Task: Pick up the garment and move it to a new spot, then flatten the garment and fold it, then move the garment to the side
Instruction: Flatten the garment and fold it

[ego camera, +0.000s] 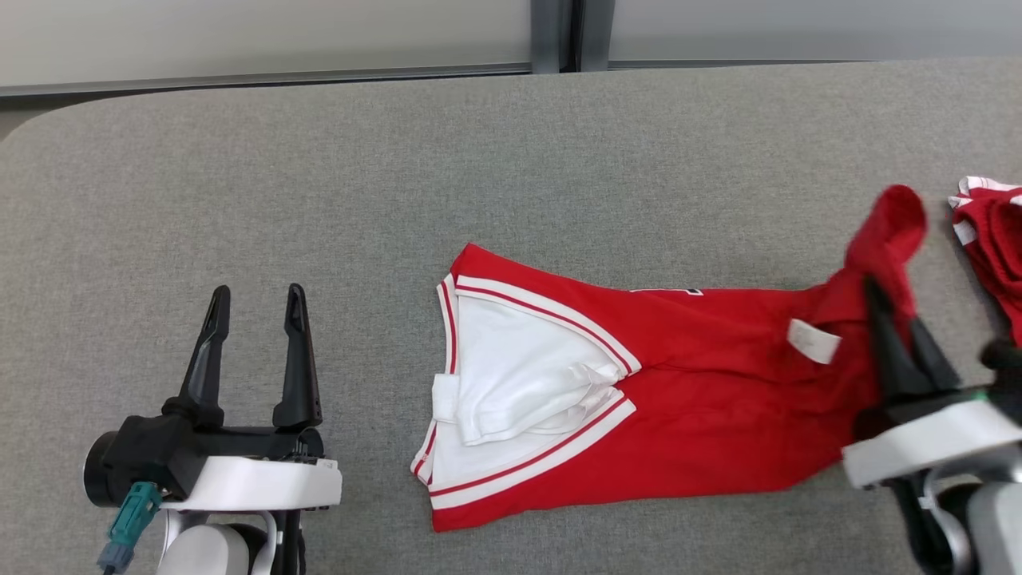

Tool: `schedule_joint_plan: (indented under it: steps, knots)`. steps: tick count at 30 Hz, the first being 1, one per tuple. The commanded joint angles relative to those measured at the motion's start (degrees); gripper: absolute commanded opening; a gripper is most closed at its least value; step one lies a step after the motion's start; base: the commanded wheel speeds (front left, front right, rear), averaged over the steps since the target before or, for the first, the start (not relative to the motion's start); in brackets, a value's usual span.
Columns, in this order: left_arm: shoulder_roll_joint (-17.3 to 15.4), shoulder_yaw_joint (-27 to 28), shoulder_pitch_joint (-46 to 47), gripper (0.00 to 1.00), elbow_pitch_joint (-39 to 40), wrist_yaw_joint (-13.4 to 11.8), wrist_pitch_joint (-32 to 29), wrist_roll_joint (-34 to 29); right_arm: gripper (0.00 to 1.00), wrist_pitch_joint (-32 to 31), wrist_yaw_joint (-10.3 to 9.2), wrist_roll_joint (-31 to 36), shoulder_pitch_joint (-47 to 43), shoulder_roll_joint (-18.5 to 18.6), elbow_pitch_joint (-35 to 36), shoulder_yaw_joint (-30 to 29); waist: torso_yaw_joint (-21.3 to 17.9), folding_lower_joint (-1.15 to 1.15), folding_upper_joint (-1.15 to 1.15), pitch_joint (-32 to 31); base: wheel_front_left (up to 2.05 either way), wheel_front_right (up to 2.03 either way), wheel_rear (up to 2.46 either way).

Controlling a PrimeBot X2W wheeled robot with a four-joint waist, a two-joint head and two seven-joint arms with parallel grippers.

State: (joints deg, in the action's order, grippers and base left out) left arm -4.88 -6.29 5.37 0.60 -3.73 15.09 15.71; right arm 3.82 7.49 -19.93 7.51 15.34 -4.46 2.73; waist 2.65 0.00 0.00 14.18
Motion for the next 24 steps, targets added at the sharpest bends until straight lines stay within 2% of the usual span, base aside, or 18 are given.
schedule_joint_plan:
  steps: [1,4,6,12,13,17,18,19,20,24]
  knots:
    - [-0.2,0.1,0.0,1.0,-0.1,0.1,0.1,-0.2,0.0,-1.9,0.0,0.8,1.1,-1.1,2.1,2.4,0.0,0.0,0.0,-0.3,0.0,0.0,0.0]
    - [-0.2,-0.5,0.5,1.0,-0.5,0.3,0.1,-0.1,0.0,-5.5,0.0,0.3,2.9,-4.1,5.9,9.2,0.6,0.0,0.0,-0.5,0.0,0.0,0.0]
    - [-0.1,-0.8,1.1,1.0,-0.7,0.6,0.0,0.0,0.0,-6.7,0.0,-1.3,4.3,-6.7,5.9,13.6,1.2,0.0,0.0,-0.4,0.0,0.0,0.0]
    - [0.3,-1.8,1.7,1.0,-1.4,0.9,0.0,0.4,0.0,-7.3,0.01,-5.0,7.1,-10.9,-0.7,23.7,3.4,0.0,0.0,0.2,0.0,0.0,0.0]
    - [0.5,-2.0,2.0,1.0,-1.7,0.9,0.0,0.5,0.0,-6.8,0.0,-6.1,7.9,-11.5,-3.7,26.7,3.7,0.0,0.0,0.5,0.0,0.0,0.0]
    - [0.6,-2.1,2.4,1.0,-2.0,1.0,0.0,0.5,0.0,-4.3,0.0,-8.7,9.9,-12.1,-8.7,30.5,4.3,0.0,0.0,1.3,0.0,0.0,0.0]
    - [0.7,-2.1,2.5,1.0,-1.9,1.0,0.0,0.6,0.3,-3.3,0.0,-9.0,10.6,-12.2,-9.8,30.9,4.3,0.0,0.0,1.6,0.0,0.0,0.0]
    - [0.7,-2.0,2.5,1.0,-2.0,1.0,0.0,0.6,0.71,-2.5,0.01,-9.6,11.1,-12.2,-10.8,31.6,4.3,0.0,0.0,1.8,0.0,0.0,0.0]
    - [0.8,-2.0,2.6,1.0,-2.1,1.1,0.0,0.5,1.0,-1.3,0.01,-10.3,11.7,-12.3,-11.4,32.4,4.3,0.0,0.0,1.9,0.0,0.0,0.0]
    - [0.8,-1.7,2.8,1.0,-2.2,1.1,0.0,0.4,1.0,2.6,0.01,-11.2,14.0,-12.3,-11.6,34.7,4.1,0.0,0.0,2.3,0.0,0.0,0.0]
